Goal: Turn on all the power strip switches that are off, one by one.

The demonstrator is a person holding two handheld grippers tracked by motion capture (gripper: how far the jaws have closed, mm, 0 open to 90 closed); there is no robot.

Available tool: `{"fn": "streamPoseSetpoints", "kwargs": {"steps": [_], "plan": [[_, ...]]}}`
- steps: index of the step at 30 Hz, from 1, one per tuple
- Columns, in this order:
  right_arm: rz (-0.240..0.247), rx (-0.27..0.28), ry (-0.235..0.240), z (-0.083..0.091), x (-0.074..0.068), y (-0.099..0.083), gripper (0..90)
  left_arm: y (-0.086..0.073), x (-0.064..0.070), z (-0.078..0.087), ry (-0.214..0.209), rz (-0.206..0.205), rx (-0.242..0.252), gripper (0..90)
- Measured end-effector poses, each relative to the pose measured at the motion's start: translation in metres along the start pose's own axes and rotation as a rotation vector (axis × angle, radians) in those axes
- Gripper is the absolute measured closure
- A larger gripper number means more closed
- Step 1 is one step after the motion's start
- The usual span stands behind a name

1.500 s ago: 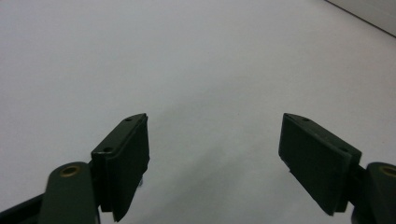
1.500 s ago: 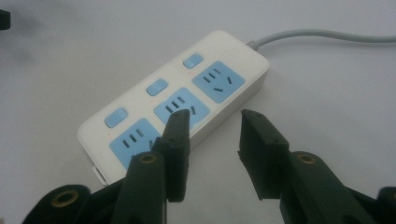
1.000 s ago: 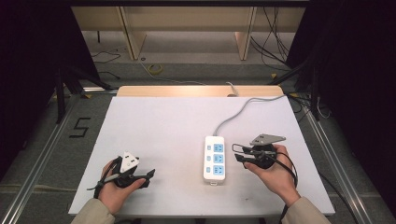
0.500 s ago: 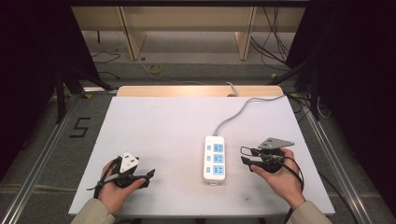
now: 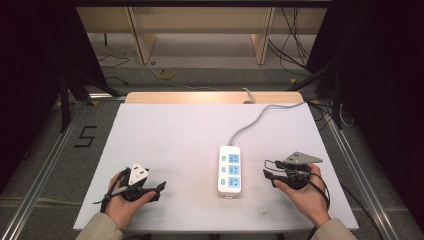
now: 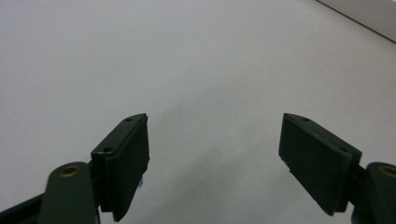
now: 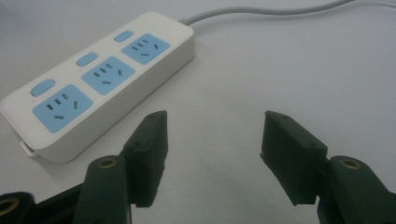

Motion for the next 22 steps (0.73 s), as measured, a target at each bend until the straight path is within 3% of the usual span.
{"fn": "streamPoseSetpoints", "kwargs": {"steps": [22], "plan": [[-0.007, 0.052, 0.004, -0.0004, -0.0015, -0.0054, 36.5, -0.0012, -0.0014, -0.0034, -0.003, 0.001, -0.01, 24.0]]}}
Point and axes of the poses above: each handheld gripper's, and its own axes: z roughly backward along the jaws, y roughly out of its top, x roughly to its right, the point moved 8 cm from there along -z, roughly forward along the jaws, and after that the axes turned 7 degrees about -x, right-handed, at the moved point
